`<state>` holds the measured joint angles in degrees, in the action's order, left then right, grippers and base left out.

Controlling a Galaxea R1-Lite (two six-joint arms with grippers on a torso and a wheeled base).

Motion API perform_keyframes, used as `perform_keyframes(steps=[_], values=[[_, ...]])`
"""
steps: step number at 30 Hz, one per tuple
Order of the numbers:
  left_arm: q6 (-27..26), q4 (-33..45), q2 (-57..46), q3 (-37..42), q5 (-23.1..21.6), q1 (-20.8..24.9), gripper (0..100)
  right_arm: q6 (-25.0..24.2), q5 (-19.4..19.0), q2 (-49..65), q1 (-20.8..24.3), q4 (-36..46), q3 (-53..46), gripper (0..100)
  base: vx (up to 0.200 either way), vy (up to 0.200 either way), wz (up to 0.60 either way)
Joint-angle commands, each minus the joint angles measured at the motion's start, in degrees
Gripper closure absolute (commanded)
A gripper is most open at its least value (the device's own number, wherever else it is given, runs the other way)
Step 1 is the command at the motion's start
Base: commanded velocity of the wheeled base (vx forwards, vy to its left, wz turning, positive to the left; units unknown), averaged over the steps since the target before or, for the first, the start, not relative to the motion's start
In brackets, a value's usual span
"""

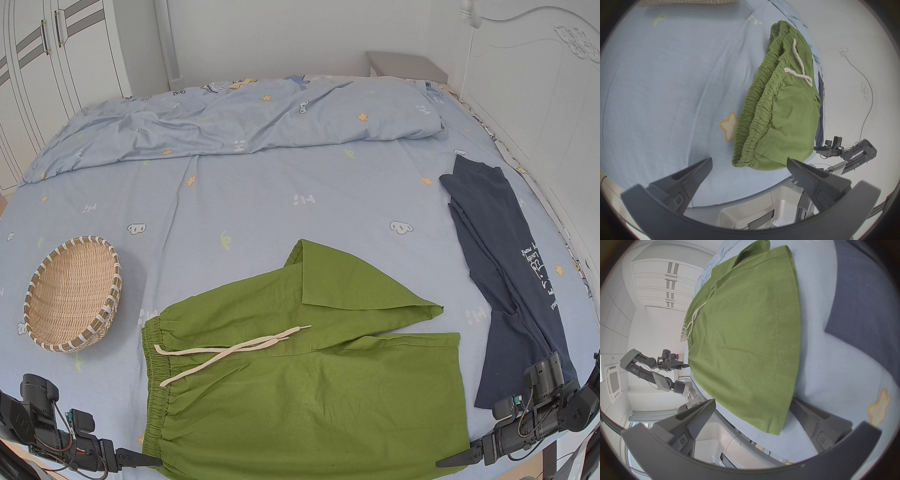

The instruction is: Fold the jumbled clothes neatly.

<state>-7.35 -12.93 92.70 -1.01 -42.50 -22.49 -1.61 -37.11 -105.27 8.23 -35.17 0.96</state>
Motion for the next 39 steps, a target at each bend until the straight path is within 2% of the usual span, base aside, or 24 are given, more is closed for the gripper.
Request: perform_keyframes(steps=[1, 4, 5, 6, 7, 10, 13, 16, 19, 20, 21, 24, 26, 27, 29, 30, 35, 39], values=[[0.76, 0.45, -2.26, -1.19, -0.57, -1.33, 0, -0.32, 0.46, 7.88, -1.02, 0.01, -0.96, 0, 0.000, 0.000, 0.00], [2.60, 0.81, -4.02, -2.59, -0.75, -2.38, 0, -0.59, 0.90, 12.89, -2.16, 0.37, -0.61, 0, 0.000, 0.000, 0.00], [5.68, 2.12, -5.95, -4.35, -0.75, -2.12, 0, -0.76, 1.86, 17.55, -2.96, 0.80, 0.00, 0, 0.000, 0.000, 0.00], [6.21, 2.39, -6.39, -4.61, -0.75, -2.03, 0, -0.76, 2.04, 18.08, -3.04, 0.80, 0.09, 0, 0.000, 0.000, 0.00], [9.37, 4.15, -8.32, -6.72, -0.83, -1.68, 0, -0.85, 2.74, 20.71, -3.13, 1.24, 0.88, 0, 0.000, 0.000, 0.00], [14.56, 7.92, -11.49, -11.38, -1.62, -1.59, 0, -0.85, 4.06, 24.14, -3.13, 3.35, 2.99, 0, 0.000, 0.000, 0.00], [18.07, 11.97, -13.42, -16.48, -2.94, -1.41, 0, -0.76, 5.38, 26.78, -3.04, 7.13, 6.51, 0, 0.000, 0.000, 0.00], [20.80, 16.71, -13.95, -22.28, -3.21, 1.05, 0, -0.85, 5.56, 28.98, -2.87, 11.44, 11.34, 0, 0.000, 0.000, 0.00], [26.69, 20.23, -13.68, -29.57, -3.21, 4.21, 0, -0.85, 6.52, 29.42, -1.46, 15.83, 17.14, 0, 0.000, 0.000, 0.00], [27.04, 20.32, -13.60, -29.93, -3.21, 4.39, 0, -0.85, 6.61, 29.42, -1.29, 16.01, 17.41, 0, 0.000, 0.000, 0.00], [31.78, 21.11, -12.80, -33.97, -3.21, 7.11, 0, -0.85, 8.19, 29.42, 1.26, 18.73, 21.19, 0, 0.000, 0.000, 0.00], [37.67, 20.40, -9.29, -39.07, -2.42, 9.92, 0, -0.76, 12.50, 28.98, 5.66, 22.16, 27.16, 0, 0.000, 0.000, 0.00], [38.46, 20.40, -8.32, -40.12, -2.33, 9.92, 0, -0.76, 13.11, 28.89, 6.45, 22.51, 28.13, 0, 0.000, 0.000, 0.00], [39.96, 20.84, -3.93, -44.08, -2.42, 9.84, 0, -0.85, 14.34, 28.45, 9.09, 23.04, 31.56, 0, 0.000, 0.000, 0.00], [39.96, 20.84, -3.93, -44.08, -2.42, 9.84, 0, -0.85, 14.34, 28.45, 9.09, 23.04, 31.56, 0, 0.000, 0.000, 0.00], [40.22, 21.02, 2.22, -46.80, -2.33, 10.01, 0, -0.85, 14.43, 27.04, 10.58, 23.04, 34.90, 0, 0.000, 0.000, 0.00], [39.52, 20.58, 11.37, -50.40, -2.33, 10.19, 0, -0.76, 14.43, 25.90, 10.84, 22.95, 36.48, 0, 0.000, 0.000, 0.00], [39.61, 20.58, 13.83, -53.22, -2.33, 9.84, 0, -0.76, 14.34, 26.08, 10.84, 22.95, 36.57, 0, 0.000, 0.000, 0.00]])
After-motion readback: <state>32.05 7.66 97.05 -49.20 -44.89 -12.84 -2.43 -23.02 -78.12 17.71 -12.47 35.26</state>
